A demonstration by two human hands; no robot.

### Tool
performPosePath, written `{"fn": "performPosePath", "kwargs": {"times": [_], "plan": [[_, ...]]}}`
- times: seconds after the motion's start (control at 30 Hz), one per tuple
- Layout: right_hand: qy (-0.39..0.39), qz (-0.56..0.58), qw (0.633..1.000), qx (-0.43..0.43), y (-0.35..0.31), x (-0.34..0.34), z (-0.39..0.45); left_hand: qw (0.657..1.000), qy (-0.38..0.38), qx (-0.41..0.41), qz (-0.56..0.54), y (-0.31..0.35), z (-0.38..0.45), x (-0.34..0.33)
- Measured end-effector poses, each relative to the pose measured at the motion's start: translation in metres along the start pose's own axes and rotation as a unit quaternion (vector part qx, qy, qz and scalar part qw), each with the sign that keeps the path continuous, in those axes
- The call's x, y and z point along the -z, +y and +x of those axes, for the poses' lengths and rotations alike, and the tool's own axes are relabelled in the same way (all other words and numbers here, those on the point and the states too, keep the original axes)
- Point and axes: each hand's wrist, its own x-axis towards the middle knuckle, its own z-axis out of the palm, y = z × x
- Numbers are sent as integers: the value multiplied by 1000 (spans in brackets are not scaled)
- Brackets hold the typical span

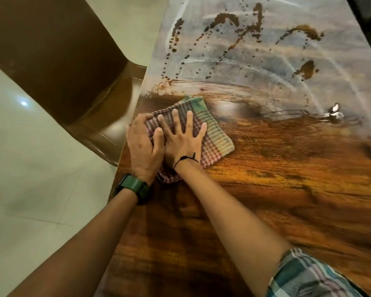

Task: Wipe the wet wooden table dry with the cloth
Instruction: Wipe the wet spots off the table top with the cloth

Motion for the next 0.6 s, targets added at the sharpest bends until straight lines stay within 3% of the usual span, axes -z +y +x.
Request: {"fn": "performPosePath", "kwargs": {"times": [0.13,0.37,0.47,0.6], "plan": [[-5,-4,998,62,66,7,8,999,-24,-24,-40,36,-17,-30],[10,23,983,-182,263,27,-16,992,-79,-23,-94,87,-23,-94],[18,20,974,-223,284,30,-25,989,-83,-19,-118,102,-22,-113],[16,26,967,-252,248,26,-19,987,-80,1,-139,106,-15,-125]]}}
